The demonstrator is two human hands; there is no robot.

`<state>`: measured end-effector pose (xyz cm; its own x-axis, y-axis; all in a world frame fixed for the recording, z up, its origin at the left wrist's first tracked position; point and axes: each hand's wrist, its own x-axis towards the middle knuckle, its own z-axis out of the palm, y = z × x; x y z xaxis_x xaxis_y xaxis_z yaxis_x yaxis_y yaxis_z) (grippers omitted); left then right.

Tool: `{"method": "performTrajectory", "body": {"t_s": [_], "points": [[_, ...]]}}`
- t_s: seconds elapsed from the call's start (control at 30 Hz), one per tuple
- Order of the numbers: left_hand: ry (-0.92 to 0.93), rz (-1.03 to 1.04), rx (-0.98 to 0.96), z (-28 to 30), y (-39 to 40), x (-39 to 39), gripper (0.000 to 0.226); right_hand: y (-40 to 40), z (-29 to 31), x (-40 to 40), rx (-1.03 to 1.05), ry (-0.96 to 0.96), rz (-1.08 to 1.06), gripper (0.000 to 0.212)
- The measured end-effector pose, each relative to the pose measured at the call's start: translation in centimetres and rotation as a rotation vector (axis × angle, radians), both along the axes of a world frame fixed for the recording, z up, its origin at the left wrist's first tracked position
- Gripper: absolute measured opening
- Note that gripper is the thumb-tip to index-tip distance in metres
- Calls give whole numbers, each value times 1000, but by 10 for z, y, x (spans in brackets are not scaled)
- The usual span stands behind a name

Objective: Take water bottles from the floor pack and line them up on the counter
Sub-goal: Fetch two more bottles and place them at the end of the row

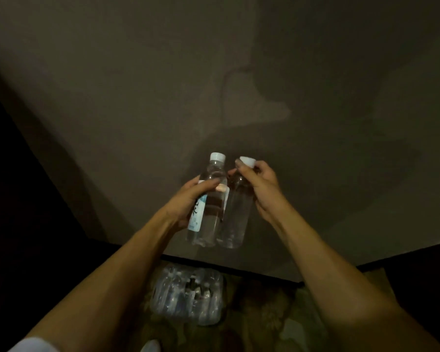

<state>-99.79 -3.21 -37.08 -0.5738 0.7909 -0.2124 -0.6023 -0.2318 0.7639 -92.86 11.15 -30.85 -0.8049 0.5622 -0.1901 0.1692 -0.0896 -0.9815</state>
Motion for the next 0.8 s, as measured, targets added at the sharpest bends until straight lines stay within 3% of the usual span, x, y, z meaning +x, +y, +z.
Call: {"method": "performTrajectory", "body": {"t_s": [0.2,0.33,0.6,0.73,0.8], "points": [[5,-18,67,11,-21,2,47,-25,14,-3,-9,73,1,24],[87,-12,2,26,-31,7,36,-35,16,0,-63,92,-88,15],[314,159,-122,56,-58,45,37,-62,29,13,109,-32,-60,27],[383,225,-138,77,-74,66,42,-78,46,33,156,-26,24,46],[418,269,-158,87,-86,76,45,-88,52,43,165,-4,46,44]]}}
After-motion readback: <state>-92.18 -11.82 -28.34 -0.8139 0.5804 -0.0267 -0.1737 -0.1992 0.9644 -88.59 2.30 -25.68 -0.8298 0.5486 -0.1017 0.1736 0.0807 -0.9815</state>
